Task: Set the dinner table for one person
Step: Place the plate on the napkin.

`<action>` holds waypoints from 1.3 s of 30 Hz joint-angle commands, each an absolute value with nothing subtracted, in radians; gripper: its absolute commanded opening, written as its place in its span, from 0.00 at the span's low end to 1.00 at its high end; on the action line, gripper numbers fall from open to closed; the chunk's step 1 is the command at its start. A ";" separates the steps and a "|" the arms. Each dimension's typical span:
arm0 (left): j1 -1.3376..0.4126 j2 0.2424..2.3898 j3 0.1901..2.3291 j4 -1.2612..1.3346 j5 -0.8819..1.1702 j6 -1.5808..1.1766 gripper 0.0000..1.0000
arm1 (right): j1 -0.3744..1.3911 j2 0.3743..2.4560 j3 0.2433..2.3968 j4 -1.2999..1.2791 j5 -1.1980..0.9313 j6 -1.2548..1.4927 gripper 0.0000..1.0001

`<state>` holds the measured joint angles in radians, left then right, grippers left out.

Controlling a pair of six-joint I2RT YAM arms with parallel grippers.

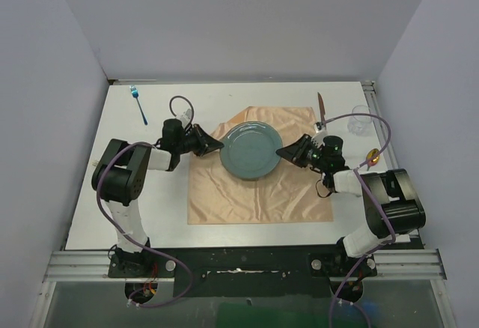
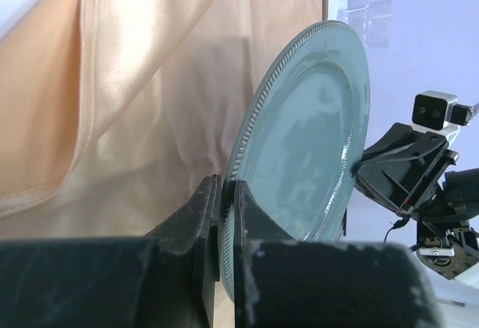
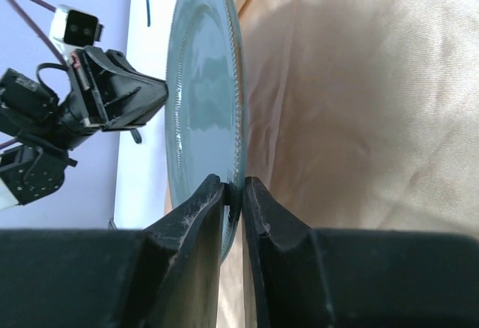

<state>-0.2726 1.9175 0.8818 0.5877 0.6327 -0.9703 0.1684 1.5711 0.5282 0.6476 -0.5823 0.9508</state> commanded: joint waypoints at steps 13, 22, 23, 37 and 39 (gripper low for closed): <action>-0.404 1.982 0.811 1.112 0.927 -1.294 0.00 | 0.233 1.623 0.438 0.940 -0.778 1.023 0.00; -0.407 1.965 0.822 1.065 0.923 -1.266 0.00 | 0.236 1.724 0.391 1.084 -0.788 1.073 0.00; -0.407 1.965 0.822 1.063 0.923 -1.266 0.00 | 0.236 1.735 0.388 1.102 -0.789 1.080 0.00; -0.420 1.979 0.825 1.070 0.925 -1.267 0.00 | 0.236 1.768 0.385 1.172 -0.802 1.114 0.00; -0.423 1.987 0.826 1.077 0.925 -1.272 0.00 | 0.234 1.754 0.387 1.162 -0.800 1.111 0.00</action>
<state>-0.2886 2.0277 0.7918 0.9771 0.6872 -1.2213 0.1593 1.7973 0.3485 0.9493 -0.6514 1.1019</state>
